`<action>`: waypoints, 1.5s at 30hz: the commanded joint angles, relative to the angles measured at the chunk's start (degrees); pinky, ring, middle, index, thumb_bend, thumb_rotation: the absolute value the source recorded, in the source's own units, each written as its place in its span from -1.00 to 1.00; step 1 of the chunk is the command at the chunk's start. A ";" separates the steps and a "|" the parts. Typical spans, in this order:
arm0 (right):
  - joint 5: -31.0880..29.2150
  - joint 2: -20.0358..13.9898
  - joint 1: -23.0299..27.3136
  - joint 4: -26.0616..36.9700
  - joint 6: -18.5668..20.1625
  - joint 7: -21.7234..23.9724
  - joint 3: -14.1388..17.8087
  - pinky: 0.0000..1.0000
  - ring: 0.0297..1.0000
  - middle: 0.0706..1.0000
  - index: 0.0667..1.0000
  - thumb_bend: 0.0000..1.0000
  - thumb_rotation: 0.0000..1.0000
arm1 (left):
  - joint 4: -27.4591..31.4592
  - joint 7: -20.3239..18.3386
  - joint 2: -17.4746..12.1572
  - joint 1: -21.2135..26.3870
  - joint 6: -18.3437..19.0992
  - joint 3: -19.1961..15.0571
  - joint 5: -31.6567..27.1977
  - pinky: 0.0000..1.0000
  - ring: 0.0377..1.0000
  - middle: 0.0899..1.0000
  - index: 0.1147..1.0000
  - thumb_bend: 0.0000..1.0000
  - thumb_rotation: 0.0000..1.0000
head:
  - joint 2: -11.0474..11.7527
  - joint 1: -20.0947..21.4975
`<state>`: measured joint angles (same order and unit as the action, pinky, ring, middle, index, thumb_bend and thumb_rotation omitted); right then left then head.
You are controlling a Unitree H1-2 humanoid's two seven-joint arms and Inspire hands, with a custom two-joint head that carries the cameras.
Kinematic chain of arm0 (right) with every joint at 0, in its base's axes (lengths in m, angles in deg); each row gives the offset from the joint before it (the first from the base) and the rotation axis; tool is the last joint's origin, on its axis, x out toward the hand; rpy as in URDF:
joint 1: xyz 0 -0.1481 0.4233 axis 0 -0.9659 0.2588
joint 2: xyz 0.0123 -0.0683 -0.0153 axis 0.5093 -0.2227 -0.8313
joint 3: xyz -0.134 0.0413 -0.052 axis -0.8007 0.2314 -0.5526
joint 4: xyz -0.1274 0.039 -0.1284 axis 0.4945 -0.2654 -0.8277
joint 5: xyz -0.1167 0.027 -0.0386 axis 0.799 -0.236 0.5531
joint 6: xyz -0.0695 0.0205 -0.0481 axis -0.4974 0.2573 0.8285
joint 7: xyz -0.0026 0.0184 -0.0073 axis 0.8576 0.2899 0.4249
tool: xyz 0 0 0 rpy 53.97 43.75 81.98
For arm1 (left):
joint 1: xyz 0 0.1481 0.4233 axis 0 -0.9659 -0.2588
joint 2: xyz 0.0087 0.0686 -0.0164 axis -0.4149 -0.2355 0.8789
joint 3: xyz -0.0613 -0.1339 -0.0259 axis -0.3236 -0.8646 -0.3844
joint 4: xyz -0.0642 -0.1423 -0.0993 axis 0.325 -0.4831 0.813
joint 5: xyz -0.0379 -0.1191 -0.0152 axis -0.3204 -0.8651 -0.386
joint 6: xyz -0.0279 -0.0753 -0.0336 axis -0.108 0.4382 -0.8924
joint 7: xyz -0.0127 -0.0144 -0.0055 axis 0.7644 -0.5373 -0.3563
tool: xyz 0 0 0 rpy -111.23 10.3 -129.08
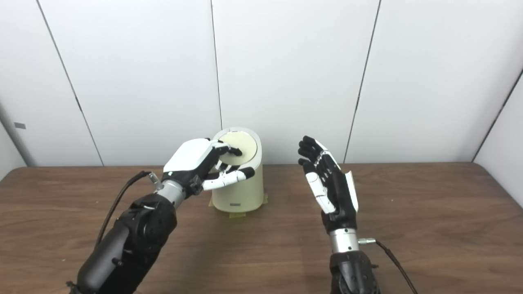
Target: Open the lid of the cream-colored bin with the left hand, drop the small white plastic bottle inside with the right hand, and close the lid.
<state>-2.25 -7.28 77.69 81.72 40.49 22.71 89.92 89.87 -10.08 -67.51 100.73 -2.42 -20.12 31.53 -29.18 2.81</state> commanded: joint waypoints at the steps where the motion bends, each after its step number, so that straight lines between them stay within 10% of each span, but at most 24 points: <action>1: -0.59 0.04 1.61 2.17 0.09 0.40 0.15 0.54 0.63 0.62 0.61 -0.32 0.44 | -1.41 -0.58 -0.19 1.06 -0.63 0.36 0.44 1.00 0.83 0.61 0.55 0.48 1.00 | -0.06 0.13; 27: 0.81 0.57 1.36 2.55 -0.10 -0.16 -0.05 0.48 0.59 0.59 0.57 -0.34 0.37 | -6.85 2.06 -1.29 0.17 -2.95 0.72 3.58 1.00 0.81 0.61 0.47 0.38 1.00 | -0.31 0.24; 45: 0.76 0.33 1.40 1.66 -0.75 0.58 -0.06 0.50 0.61 0.62 0.60 -0.36 0.36 | -2.44 20.15 3.76 -4.82 -14.52 -5.20 0.16 1.00 1.00 0.99 0.99 0.28 1.00 | -0.35 0.16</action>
<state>-1.43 -6.86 77.43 81.99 41.86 23.04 89.91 84.97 6.46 -64.11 93.24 -14.91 -24.57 30.63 -29.44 2.90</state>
